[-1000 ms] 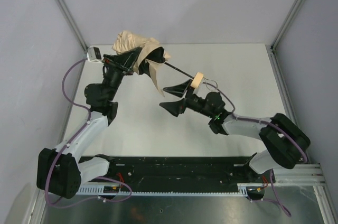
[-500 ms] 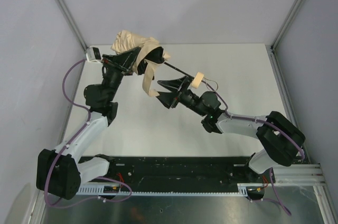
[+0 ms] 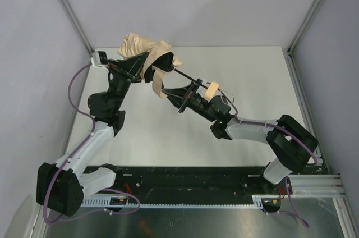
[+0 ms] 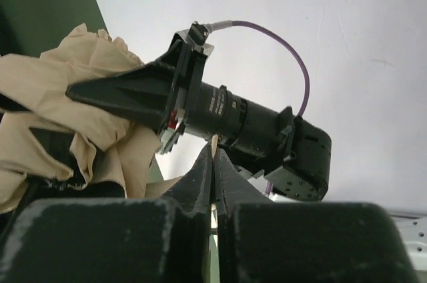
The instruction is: Put away the umbrella
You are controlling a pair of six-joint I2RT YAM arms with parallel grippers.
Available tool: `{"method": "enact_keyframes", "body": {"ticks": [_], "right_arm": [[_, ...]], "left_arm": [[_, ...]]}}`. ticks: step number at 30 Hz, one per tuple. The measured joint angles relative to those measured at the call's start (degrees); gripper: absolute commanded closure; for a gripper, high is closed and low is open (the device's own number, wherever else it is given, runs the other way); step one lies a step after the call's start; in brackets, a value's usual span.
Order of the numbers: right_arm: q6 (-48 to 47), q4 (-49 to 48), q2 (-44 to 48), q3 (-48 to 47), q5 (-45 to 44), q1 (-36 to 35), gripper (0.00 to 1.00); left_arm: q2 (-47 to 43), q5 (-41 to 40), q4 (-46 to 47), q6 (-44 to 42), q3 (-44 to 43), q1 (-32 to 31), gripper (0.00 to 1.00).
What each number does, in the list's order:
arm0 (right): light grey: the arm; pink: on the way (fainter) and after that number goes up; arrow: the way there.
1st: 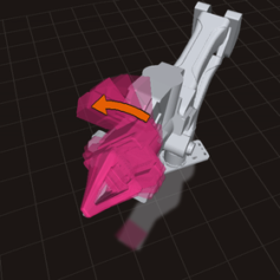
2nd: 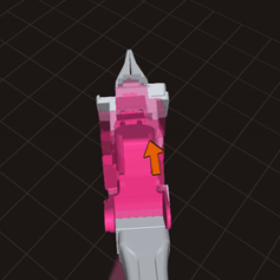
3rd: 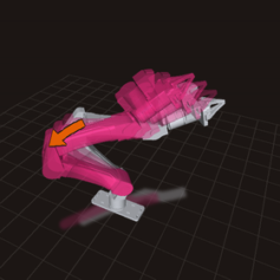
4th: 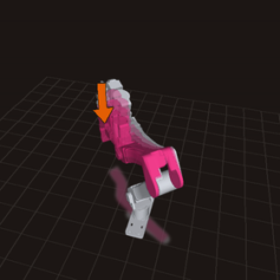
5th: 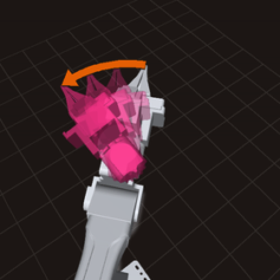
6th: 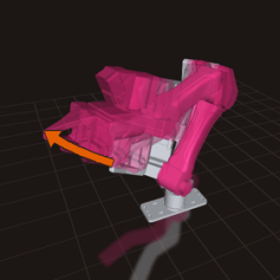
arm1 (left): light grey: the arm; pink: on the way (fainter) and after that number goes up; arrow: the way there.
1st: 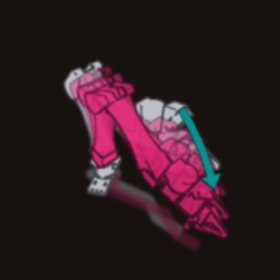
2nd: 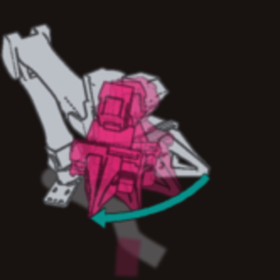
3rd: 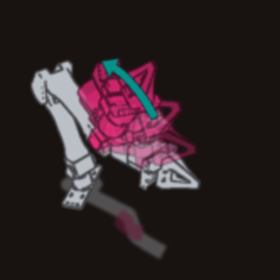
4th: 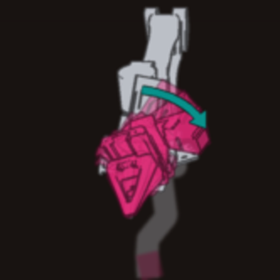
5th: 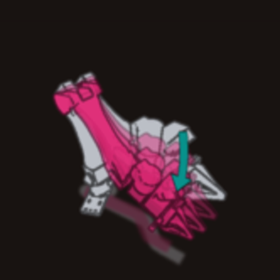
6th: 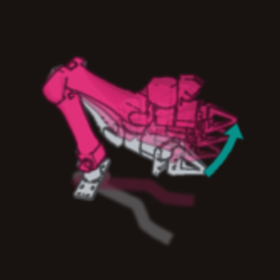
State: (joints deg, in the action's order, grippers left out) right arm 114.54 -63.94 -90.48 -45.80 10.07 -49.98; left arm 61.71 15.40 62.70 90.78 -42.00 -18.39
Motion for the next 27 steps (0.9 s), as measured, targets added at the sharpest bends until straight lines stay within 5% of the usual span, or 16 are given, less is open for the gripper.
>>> {"method": "enact_keyframes", "body": {"ticks": [8,15,27], "right_arm": [[-11.45,-3.74,-6.47,-9.7,10.1,9.33,1.0],[-21.14,-8.81,-8.44,-12.04,19.56,17.99,1.0],[-39.1,-3.02,-5.88,-12.24,34.14,18.53,1.0]], "left_arm": [[-2.38,2.75,-4.44,3.82,4.42,-4.04,1.0],[-11.32,5.55,-24.96,1.03,9.66,-5.07,1.0],[-12.33,4.5,-61.53,-11.78,3.37,-5.09,1.0]]}}
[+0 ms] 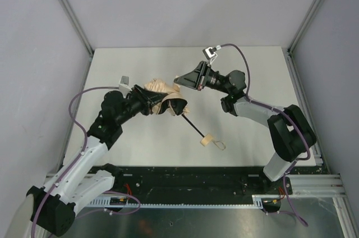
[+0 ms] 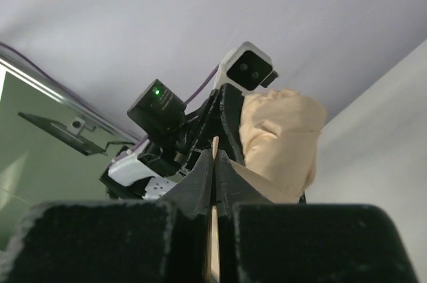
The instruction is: Put away the umbrella
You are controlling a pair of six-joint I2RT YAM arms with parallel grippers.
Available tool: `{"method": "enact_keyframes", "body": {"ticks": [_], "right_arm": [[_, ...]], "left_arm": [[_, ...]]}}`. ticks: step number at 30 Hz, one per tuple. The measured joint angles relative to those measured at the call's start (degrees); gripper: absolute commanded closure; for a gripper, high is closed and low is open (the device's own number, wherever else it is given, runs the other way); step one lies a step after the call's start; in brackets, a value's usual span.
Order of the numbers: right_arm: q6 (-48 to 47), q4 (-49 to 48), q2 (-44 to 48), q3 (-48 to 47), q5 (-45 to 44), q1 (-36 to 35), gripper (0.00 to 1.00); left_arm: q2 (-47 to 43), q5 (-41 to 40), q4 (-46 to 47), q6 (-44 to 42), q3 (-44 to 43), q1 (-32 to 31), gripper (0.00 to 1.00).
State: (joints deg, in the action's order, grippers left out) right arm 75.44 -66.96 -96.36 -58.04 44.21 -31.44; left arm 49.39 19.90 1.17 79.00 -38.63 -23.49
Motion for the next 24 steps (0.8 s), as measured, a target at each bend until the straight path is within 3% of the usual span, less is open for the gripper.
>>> {"method": "enact_keyframes", "body": {"ticks": [15,24], "right_arm": [[-10.69,3.21,4.44,12.46,-3.13,-7.65,1.0],[-12.96,3.17,7.69,17.99,-10.75,-11.93,1.0]], "left_arm": [[3.08,-4.42,-15.61,-4.5,-1.2,-0.63,1.0],[4.09,-5.33,-16.92,-5.11,0.96,-0.83,1.0]]}}
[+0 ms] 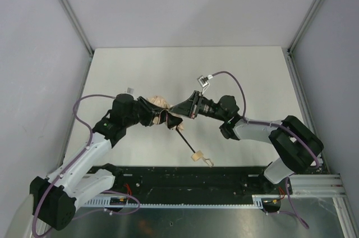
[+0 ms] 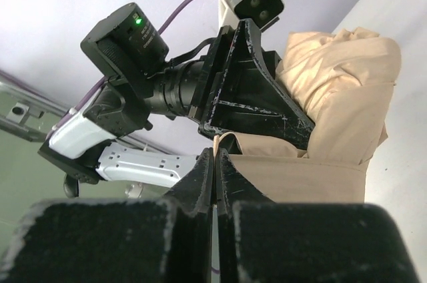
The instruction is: Put away the umbrella
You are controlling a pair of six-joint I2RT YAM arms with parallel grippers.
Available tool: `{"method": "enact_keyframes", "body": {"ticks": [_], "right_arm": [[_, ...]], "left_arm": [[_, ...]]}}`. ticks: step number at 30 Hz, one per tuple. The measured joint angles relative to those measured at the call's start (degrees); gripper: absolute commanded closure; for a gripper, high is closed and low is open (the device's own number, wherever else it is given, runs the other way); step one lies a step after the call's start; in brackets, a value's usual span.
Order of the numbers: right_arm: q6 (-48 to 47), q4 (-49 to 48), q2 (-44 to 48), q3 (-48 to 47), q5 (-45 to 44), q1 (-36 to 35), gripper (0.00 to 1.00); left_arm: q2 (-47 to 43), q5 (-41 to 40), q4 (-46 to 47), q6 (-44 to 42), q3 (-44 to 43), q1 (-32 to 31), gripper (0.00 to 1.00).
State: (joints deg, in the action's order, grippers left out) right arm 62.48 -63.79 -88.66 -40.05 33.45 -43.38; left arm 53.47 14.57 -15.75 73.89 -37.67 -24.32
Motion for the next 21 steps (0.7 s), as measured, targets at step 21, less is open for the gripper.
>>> {"method": "enact_keyframes", "body": {"ticks": [21], "right_arm": [[-22.6,13.7,-0.17,1.68,-4.61,-8.28,1.0]], "left_arm": [[7.69,-2.62,-6.86,-3.34,1.81,-0.42,1.0]]}}
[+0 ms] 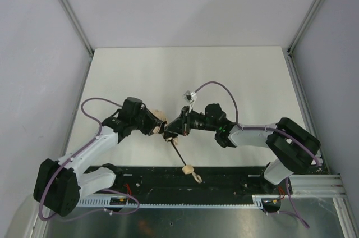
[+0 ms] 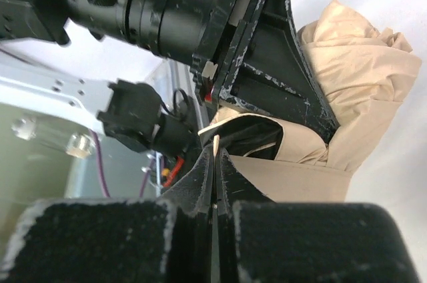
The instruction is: Put away the umbrella
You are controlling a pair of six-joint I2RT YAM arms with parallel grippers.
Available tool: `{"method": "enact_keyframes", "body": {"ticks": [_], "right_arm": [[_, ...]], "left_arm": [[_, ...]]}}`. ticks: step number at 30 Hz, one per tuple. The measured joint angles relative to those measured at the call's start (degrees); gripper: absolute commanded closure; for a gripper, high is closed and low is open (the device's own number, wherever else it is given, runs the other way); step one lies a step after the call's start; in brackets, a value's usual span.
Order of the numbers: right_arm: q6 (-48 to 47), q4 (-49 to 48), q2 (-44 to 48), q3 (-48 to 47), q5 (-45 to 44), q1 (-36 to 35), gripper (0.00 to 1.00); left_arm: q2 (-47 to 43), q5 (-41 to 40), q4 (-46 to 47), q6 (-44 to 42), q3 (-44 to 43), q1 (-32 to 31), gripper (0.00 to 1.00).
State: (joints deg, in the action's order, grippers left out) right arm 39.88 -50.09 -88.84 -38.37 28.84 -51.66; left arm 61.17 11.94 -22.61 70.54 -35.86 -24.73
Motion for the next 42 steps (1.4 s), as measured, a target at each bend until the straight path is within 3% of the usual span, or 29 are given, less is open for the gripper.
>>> {"method": "enact_keyframes", "body": {"ticks": [7,19,42], "right_arm": [[-8.66,6.51,-4.37,-2.12,-0.94,-3.5,1.0],[-21.75,15.74,-11.43,-7.76,-10.21,-11.47,1.0],[-49.51,26.73,-16.76,-15.87,-46.05,-25.18,1.0]], "left_arm": [[4.74,-3.04,-2.47,-1.25,1.6,-1.29,1.0],[10.75,-6.29,-2.82,-4.5,2.73,-1.97,1.0],[13.2,-4.9,3.72,-6.6,3.5,-1.88,1.0]]}}
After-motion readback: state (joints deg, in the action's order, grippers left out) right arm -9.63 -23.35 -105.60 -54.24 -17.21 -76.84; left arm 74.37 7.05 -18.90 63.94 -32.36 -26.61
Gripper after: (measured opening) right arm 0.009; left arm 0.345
